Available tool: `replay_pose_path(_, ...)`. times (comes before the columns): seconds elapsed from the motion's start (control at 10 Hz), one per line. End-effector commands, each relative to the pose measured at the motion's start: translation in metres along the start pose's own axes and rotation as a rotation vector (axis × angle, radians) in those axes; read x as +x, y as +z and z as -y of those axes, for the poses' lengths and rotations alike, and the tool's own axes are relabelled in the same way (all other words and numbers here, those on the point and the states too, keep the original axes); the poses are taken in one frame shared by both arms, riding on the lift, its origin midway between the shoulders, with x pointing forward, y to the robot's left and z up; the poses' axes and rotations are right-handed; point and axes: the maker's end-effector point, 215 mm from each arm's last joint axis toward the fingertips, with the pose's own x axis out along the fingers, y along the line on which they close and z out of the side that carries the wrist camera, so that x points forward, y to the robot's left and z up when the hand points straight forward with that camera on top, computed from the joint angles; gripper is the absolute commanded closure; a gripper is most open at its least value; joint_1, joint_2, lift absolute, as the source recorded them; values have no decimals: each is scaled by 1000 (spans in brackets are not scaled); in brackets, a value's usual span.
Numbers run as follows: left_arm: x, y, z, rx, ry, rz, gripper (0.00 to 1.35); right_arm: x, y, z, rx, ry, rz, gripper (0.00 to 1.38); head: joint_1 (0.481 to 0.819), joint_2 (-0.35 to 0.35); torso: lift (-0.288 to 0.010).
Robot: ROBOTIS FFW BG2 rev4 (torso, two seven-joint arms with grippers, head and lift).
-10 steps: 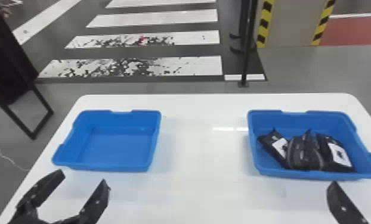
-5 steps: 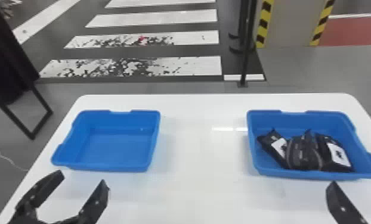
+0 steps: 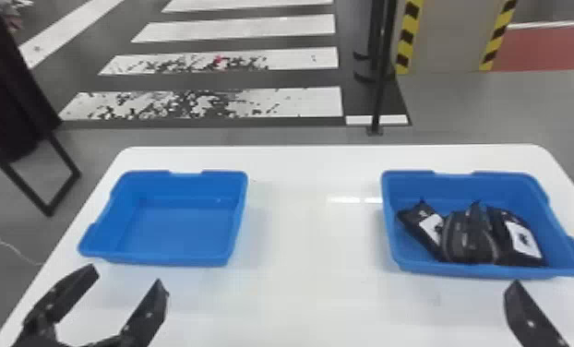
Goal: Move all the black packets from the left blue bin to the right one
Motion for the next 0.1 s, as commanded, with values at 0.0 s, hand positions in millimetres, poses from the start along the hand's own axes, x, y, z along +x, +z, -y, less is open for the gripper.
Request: replay_pose_path(0.0, 0, -2, 0, -5, 2, -4, 133, -1, -2, 0, 8, -1, -2, 105, 695, 119, -140)
